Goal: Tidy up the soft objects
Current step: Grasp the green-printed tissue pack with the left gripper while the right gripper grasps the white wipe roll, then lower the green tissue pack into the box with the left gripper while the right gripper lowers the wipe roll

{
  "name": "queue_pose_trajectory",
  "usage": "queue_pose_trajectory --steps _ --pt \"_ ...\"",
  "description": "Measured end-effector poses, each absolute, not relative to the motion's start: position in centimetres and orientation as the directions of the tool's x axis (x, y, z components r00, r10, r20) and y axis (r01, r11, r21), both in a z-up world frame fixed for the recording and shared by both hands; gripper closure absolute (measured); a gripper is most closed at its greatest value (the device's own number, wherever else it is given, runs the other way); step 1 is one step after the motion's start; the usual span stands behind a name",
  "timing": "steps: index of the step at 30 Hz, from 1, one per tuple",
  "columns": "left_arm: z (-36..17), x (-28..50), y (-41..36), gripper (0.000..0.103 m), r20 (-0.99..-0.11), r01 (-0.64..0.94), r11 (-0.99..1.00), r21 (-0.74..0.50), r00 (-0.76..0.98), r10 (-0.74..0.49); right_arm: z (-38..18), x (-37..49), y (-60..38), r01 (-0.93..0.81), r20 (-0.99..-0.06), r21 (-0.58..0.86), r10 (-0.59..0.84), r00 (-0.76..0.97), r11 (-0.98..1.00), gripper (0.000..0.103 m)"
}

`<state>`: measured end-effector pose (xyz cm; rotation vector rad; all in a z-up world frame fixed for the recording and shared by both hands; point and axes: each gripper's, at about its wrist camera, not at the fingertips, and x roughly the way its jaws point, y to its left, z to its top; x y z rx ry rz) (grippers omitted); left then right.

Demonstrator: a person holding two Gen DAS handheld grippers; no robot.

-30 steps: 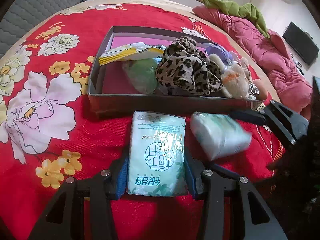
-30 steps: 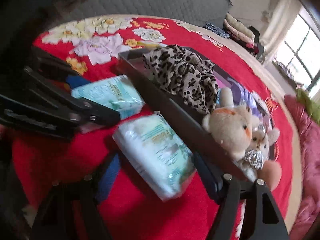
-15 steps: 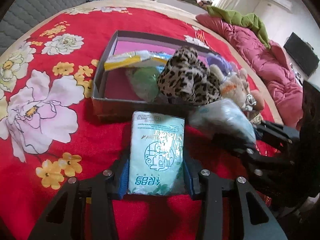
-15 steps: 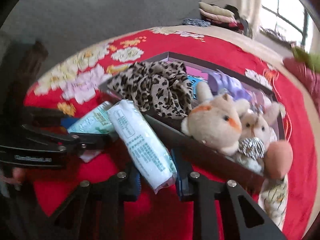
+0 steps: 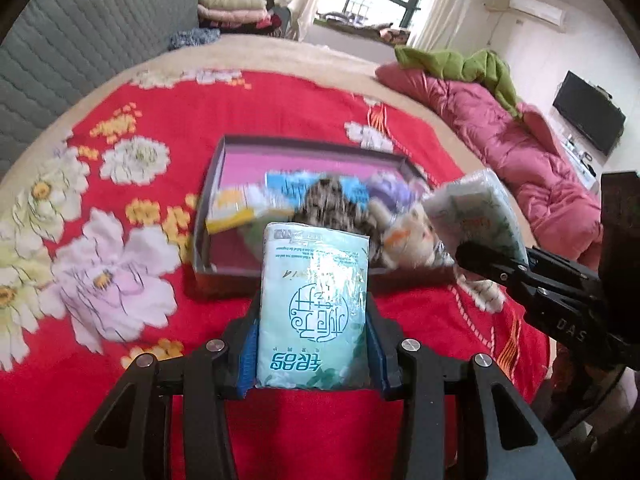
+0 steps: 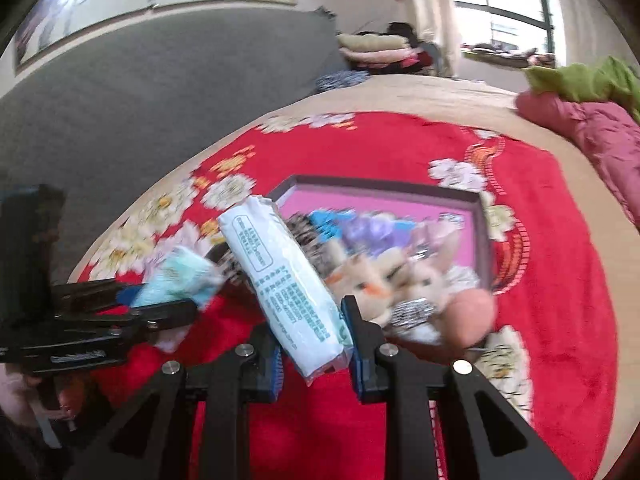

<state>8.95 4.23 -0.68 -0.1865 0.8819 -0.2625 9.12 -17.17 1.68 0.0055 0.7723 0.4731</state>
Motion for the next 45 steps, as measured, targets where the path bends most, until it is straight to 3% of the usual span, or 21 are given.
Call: queue_pose_trajectory --steps 10,22,45 --pt "1.5 11.1 5.1 0.058 -0.726 0.105 0.962 -0.253 0.636 -0.26 4.2 10.1 -19.9 -0.328 -0.62 0.2 0.379 0.687 0.923 0.077" --pt "1.7 15.0 2.8 0.058 -0.725 0.122 0.96 -0.254 0.633 -0.272 4.2 11.9 -20.2 -0.269 -0.623 0.16 0.308 0.719 0.95 0.077" --pt "-2.9 20.3 -0.6 0.058 -0.78 0.138 0.958 -0.249 0.558 -0.283 2.3 15.0 -20.9 -0.201 -0.661 0.105 0.219 0.717 0.974 0.077"
